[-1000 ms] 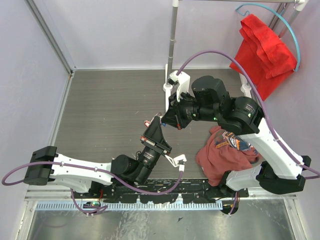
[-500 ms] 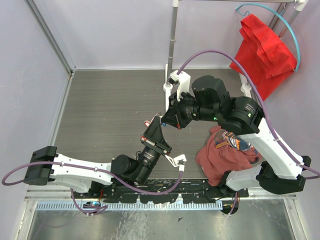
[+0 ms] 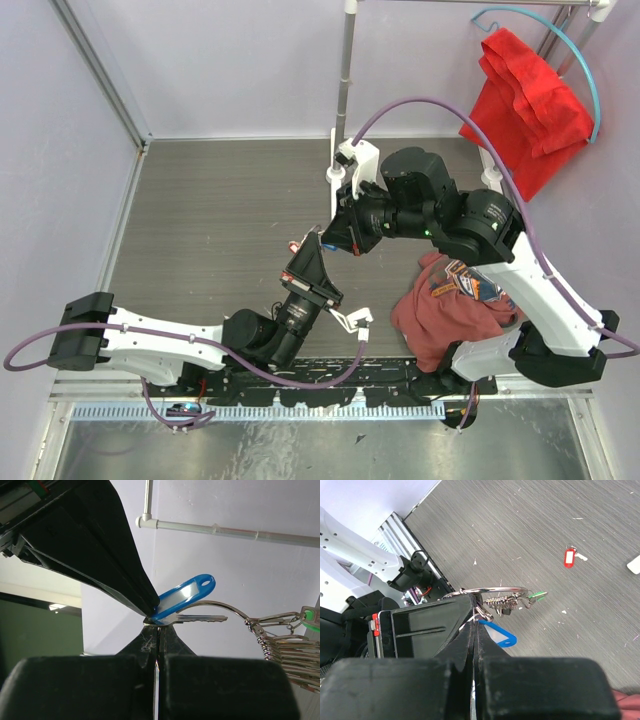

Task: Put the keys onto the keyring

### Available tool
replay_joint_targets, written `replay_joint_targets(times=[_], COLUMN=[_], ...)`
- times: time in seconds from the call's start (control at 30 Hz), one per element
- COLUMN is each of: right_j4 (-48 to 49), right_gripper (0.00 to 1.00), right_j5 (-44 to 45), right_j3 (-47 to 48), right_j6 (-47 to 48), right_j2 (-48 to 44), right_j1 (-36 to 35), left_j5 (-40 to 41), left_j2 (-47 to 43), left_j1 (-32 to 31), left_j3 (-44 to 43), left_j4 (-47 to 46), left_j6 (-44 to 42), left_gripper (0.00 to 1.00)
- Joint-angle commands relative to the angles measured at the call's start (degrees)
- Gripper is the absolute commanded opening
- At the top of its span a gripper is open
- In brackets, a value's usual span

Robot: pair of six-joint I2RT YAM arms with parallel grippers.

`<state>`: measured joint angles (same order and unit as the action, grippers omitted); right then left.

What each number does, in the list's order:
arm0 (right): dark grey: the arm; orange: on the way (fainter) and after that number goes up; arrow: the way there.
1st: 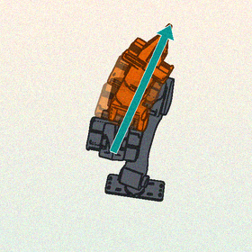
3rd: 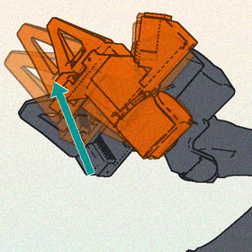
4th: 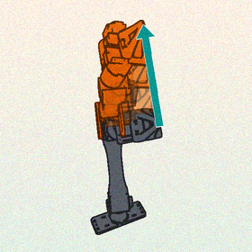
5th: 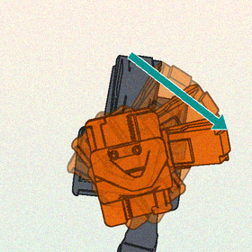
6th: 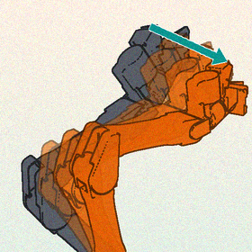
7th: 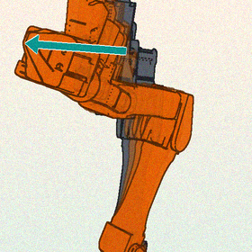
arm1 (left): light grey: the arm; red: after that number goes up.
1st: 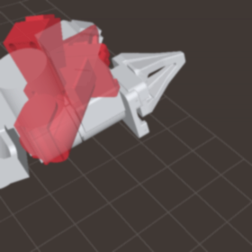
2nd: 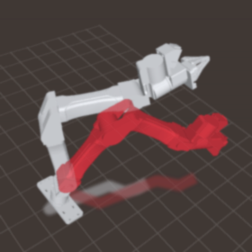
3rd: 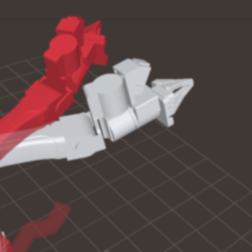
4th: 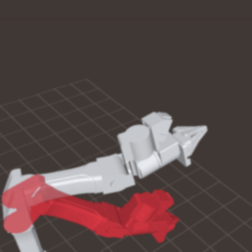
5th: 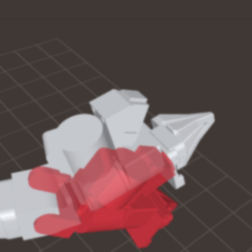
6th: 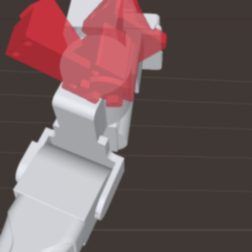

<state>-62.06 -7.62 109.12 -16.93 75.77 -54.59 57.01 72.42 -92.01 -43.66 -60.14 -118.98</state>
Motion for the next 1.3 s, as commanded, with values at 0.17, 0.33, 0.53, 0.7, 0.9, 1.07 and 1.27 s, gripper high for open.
replay_joint_targets(times=[0.17, 0.33, 0.53, 0.7, 0.9, 1.07, 1.27], right_j4=[0.74, 0.48, 0.4, -0.47, -2.78, -5.01, -7.64], right_gripper=[0.01, 0.01, 0.01, 0.01, 0.01, 0.0, 0.01], right_j5=[0.77, 0.5, -0.13, -2.12, -3.79, -4.43, -3.8], right_j3=[1.78, 1.58, 1.45, 2.03, 3.43, 4.32, 5.86], right_j6=[-1.89, -2.57, -3.02, -3.53, -4.24, -5.27, -6.05], right_j2=[-0.28, -0.94, -1.4, -0.58, 1.15, 1.81, 2.59], right_j1=[2.82, 3.85, 4.35, 4.74, 5.08, 5.58, 6.28], left_j5=[-1.69, -1.65, -1.58, -1.64, -1.57, -1.38, -1.16], left_j2=[-0.11, -0.09, -0.09, -0.09, 2.6, 3.06, 3.25], left_j1=[-0.19, -0.22, -0.23, -0.25, -0.21, -0.23, -0.2], left_j3=[0.77, 0.76, 0.68, 0.46, 0.15, -0.15, -0.28], left_j4=[-3.7, -3.7, -3.73, -3.93, -4.74, -4.47, -4.43], left_j6=[-12.51, -12.51, -12.64, -12.99, -13.65, -13.52, -13.65], left_gripper=[0.0, 0.0, 0.0, 0.0, 0.0, 0.0, 0.0])
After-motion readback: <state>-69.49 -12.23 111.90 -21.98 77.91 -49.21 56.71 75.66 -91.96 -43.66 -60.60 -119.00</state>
